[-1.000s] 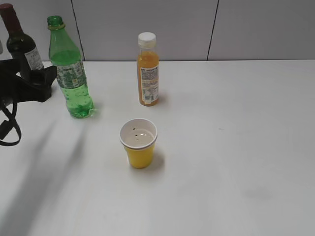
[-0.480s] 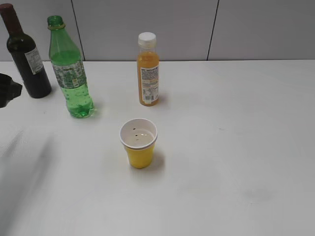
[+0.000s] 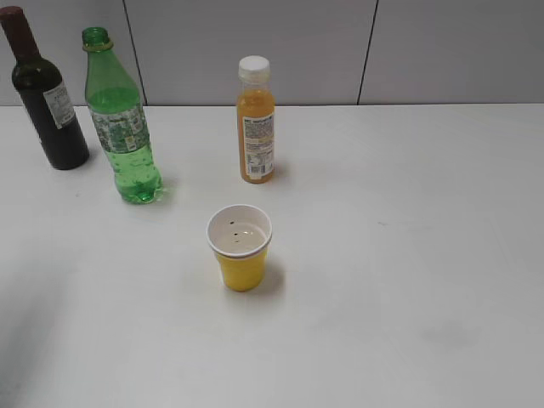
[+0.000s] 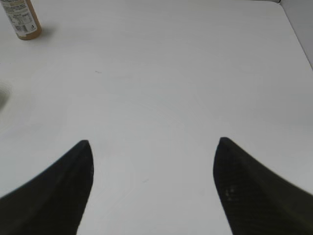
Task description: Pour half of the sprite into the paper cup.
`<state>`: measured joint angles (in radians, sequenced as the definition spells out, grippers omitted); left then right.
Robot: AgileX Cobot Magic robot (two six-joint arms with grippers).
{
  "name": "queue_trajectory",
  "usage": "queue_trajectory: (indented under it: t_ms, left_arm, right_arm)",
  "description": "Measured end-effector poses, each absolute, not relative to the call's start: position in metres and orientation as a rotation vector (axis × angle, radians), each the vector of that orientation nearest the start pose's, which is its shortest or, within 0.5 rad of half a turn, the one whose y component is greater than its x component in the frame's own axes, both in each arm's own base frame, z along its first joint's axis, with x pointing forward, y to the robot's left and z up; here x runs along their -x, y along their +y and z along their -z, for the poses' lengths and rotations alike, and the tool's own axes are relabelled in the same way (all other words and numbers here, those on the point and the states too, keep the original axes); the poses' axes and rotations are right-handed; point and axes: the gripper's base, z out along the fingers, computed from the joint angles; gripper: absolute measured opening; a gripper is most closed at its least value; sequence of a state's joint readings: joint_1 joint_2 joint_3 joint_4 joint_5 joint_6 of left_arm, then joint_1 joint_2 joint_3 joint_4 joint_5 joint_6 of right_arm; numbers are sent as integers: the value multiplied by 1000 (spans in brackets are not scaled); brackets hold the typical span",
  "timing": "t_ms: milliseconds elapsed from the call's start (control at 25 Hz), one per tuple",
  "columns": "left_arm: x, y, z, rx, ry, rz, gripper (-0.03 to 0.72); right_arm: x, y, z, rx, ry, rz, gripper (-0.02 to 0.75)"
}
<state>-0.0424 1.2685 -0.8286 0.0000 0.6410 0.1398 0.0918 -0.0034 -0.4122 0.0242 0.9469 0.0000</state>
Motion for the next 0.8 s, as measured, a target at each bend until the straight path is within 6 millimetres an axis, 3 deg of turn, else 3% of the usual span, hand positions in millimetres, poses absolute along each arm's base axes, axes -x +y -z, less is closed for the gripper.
queue_trajectory:
  t_ms: [200, 280, 600, 800]
  left_arm:
    - [-208, -7, -292, -203, 2495, -59, 595]
    - [-189, -6, -295, -199, 2483, -57, 593]
    - [-119, -5, -269, -181, 2526, -25, 591]
    - [-96, -5, -272, -154, 2449, -6, 591]
  right_arm:
    - [-9, 3, -262, 91, 2014, -87, 574]
    - [-9, 3, -262, 91, 2014, -87, 574]
    - [-9, 3, -262, 91, 2014, -87, 574]
    - [-9, 3, -262, 91, 2014, -87, 574]
